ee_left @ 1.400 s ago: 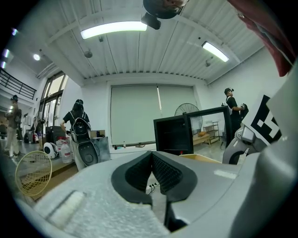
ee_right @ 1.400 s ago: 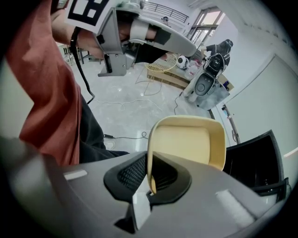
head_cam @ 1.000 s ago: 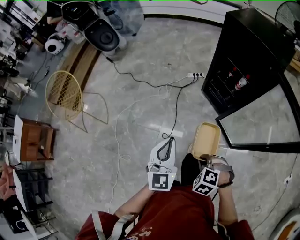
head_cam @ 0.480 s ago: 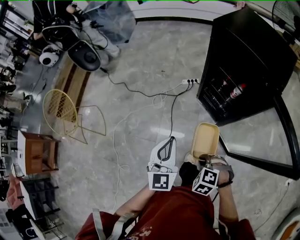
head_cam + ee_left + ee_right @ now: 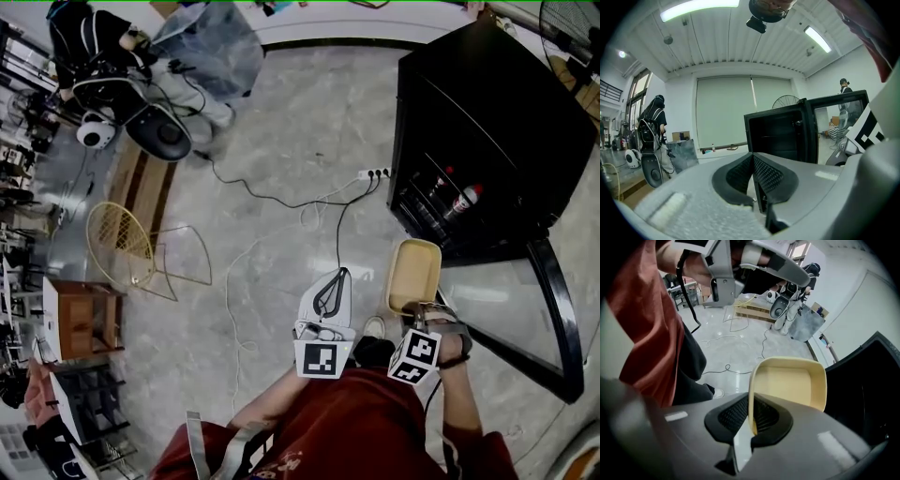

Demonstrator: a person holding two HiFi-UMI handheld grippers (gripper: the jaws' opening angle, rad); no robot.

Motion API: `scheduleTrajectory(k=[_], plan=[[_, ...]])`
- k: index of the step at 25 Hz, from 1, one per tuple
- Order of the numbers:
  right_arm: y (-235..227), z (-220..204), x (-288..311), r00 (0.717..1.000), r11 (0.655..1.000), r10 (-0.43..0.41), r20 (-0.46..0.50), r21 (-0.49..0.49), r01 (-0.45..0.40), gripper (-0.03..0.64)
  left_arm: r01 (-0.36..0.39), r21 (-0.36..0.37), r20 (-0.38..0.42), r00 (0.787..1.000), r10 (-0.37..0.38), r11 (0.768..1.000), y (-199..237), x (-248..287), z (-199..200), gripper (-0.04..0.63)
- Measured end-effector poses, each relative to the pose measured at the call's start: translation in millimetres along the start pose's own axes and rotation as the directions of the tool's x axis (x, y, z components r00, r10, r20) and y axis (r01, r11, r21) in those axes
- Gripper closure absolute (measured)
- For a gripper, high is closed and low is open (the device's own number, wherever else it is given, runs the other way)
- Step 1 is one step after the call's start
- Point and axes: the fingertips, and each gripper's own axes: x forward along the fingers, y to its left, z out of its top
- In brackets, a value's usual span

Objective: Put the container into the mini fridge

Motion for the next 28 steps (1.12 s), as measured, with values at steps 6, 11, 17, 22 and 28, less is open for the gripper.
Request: scheduleTrajectory(k=[6, 11, 17, 22, 28], plan=[[-20, -22, 3, 1.0, 1.0, -0.007, -0.011, 0.025, 0.008, 0.6, 0.03, 0.018, 0.005, 1.0, -0.03, 0.999, -16, 22, 9, 0.592], [-41, -36, 9, 0.997, 0.996, -0.058, -0.04, 0.059, 0.061, 0.6, 0.066, 0.015, 0.011, 0.998, -0.066, 0.998, -26, 43, 7, 0.592], [-65, -29, 6, 0.993, 0.984, -0.102, -0.065, 0.143, 0.11, 0.6, 0.151, -0.008, 0.048, 0.987, -0.15, 0.989, -25, 74, 14, 0.591], [-87, -18, 10, 0.988, 0.959, -0.11, -0.105, 0.251, 0.134, 0.6, 0.253, 0.01, 0.092, 0.963, -0.253, 0.967, -14, 114, 23, 0.591], [-114, -6, 18, 0.984, 0.923, -0.087, -0.155, 0.358, 0.138, 0.6, 0.384, 0.013, 0.093, 0.919, -0.383, 0.923, -3, 161, 22, 0.591]])
